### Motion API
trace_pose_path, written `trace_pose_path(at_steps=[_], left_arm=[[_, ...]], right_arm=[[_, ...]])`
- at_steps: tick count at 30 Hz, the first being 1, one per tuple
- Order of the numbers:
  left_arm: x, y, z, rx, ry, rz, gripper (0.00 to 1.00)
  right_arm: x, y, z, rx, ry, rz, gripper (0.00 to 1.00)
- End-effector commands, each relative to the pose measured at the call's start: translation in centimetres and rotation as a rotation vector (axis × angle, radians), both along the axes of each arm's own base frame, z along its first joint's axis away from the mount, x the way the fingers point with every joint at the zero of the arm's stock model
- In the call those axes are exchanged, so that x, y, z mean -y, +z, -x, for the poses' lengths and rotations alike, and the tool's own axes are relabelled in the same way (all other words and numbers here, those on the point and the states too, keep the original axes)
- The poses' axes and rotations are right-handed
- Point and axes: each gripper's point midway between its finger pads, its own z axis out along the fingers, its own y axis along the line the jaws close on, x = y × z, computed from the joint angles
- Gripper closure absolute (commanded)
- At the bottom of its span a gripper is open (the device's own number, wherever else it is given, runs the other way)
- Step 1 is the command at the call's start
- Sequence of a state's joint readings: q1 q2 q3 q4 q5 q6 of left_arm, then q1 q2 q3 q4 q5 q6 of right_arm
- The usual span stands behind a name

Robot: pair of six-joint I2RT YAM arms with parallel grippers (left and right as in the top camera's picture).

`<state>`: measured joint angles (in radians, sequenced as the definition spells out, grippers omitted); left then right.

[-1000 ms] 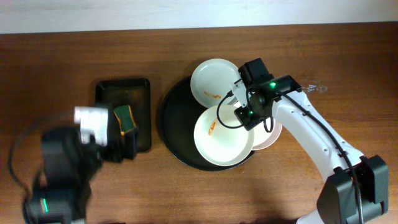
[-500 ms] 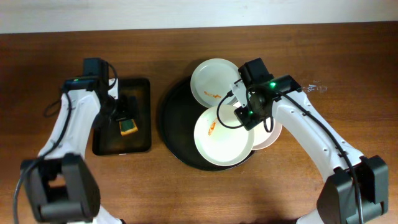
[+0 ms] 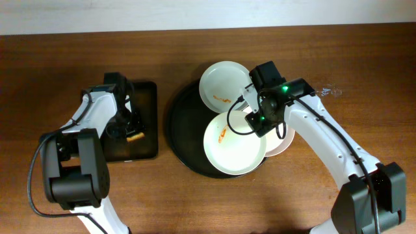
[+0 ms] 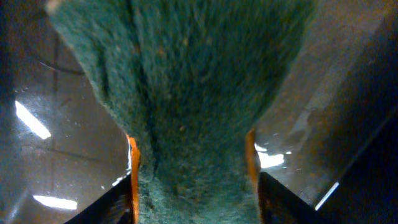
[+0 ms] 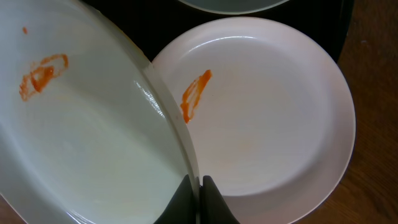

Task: Clean dirty plates on tray and stack at the side
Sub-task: 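Reach the left gripper to the sponge and grasp it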

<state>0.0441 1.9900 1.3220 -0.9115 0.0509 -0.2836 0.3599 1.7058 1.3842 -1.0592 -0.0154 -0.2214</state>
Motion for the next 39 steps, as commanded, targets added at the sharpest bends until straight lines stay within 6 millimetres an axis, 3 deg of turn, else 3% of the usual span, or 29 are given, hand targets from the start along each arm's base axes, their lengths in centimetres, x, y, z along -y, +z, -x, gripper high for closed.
trace_pose_path(at_steps=[1, 3, 5, 7, 9, 14, 18, 19, 21, 22, 23, 27, 33, 39], left_arm=[[-0.1, -0.7, 0.2, -0.011, 0.005, -0.007, 0.62], [-0.1, -0.3, -0.2, 0.004, -0.013, -0.007, 0.82], [-0.3, 1.4, -1.6, 0.035, -0.070, -0.020, 1.00], [-0.4, 3.5, -2.5, 0.061, -0.070, -0.026, 1.00], [-0.4, 4.0, -2.3, 0.054, -0.071, -0.026, 1.00], [-0.3, 3.4, -1.3, 0.022, -0.071, -0.023, 1.00], [-0.3, 2.0, 0.5, -0.034, -0.071, -0.019, 0.98], [-0.3, 1.8, 0.8, -0.041, -0.072, -0.019, 0.95], [-0.3, 1.6, 1.0, -0.046, -0.072, -0.018, 0.72], [-0.3, 1.6, 0.9, -0.042, -0.072, -0.019, 0.50], [-0.4, 1.6, 0.7, -0.036, -0.078, -0.023, 0.42], [-1.7, 1.8, -1.7, 0.055, -0.078, -0.101, 0.34], [-2.0, 2.3, -5.3, 0.205, -0.069, -0.117, 0.33], [-1.9, 1.1, -4.6, 0.192, -0.071, -0.117, 0.33]], right_arm=[[-0.4, 0.4, -0.2, 0.011, 0.013, -0.006, 0.95], [-0.4, 0.4, -0.2, 0.010, 0.013, -0.005, 0.95], [-0.4, 0.4, -0.2, 0.010, 0.013, -0.005, 0.95], [-0.4, 0.4, -0.2, 0.010, 0.013, -0.005, 0.95], [-0.4, 0.4, -0.2, 0.010, 0.013, -0.005, 0.95], [-0.4, 0.4, -0.2, 0.010, 0.013, -0.005, 0.95], [-0.4, 0.4, -0.2, 0.010, 0.013, -0.005, 0.95], [-0.4, 0.4, -0.2, 0.010, 0.013, -0.005, 0.95], [-0.4, 0.4, -0.2, 0.010, 0.013, -0.005, 0.95], [-0.4, 0.4, -0.2, 0.010, 0.013, -0.005, 0.94], [-0.4, 0.4, -0.2, 0.010, 0.013, -0.005, 0.94], [-0.4, 0.4, -0.2, 0.010, 0.013, -0.005, 0.95], [-0.4, 0.4, -0.2, 0.010, 0.013, -0.005, 0.94], [-0.4, 0.4, -0.2, 0.010, 0.013, -0.005, 0.95]])
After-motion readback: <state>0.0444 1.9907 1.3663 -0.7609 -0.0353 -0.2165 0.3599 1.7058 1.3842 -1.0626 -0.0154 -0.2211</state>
